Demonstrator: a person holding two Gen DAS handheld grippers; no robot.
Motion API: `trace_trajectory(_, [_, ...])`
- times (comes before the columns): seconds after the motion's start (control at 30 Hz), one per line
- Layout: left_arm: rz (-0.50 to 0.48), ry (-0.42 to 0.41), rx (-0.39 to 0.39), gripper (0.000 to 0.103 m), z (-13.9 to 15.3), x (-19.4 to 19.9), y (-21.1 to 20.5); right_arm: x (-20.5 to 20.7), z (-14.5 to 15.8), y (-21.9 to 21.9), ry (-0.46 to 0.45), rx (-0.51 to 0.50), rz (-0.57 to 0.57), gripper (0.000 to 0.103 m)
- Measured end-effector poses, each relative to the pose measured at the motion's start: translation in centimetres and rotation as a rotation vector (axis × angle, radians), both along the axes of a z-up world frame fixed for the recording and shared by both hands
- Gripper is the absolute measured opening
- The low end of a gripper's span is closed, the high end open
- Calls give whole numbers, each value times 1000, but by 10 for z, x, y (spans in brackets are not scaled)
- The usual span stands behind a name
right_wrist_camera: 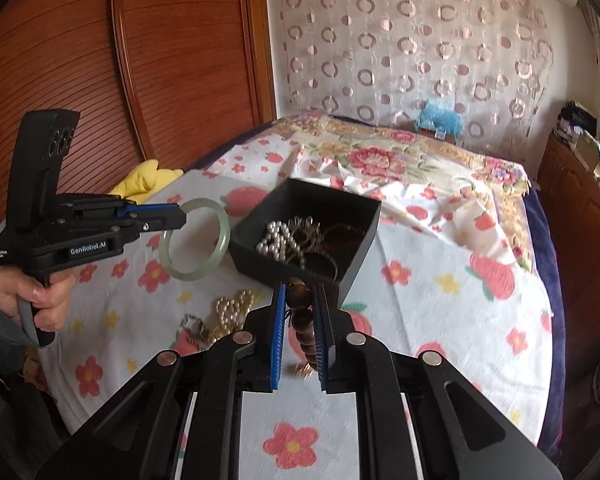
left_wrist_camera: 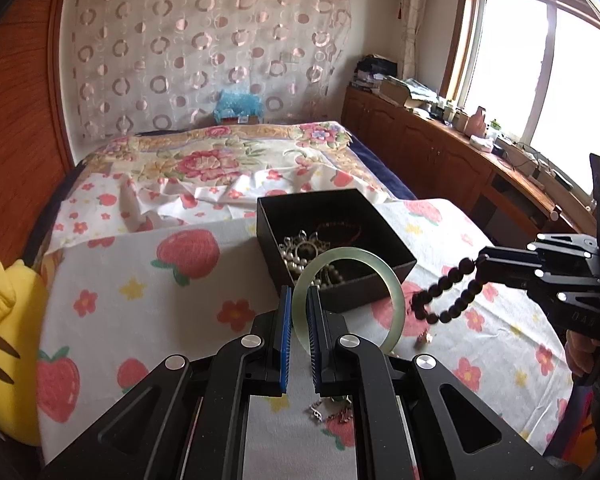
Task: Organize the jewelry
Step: 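Carry the bangle and bracelet over the black box and open both tools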
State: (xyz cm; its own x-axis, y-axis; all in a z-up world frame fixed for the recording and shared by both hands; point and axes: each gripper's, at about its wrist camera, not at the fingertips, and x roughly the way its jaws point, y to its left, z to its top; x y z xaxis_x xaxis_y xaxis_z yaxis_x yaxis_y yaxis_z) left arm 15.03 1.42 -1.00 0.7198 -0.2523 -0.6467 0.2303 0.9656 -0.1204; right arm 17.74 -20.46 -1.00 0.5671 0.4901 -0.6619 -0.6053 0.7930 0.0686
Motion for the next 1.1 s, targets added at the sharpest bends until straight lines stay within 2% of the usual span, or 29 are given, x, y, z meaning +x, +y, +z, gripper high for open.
trace_trajectory(0.6, [16,-5,14,7,7,22,-2,42,43,10,-104,-13,14,15])
trace_trajectory(1.1, [29,-5,15,7,8,37,1,79,23,40,-88,-16,44,15])
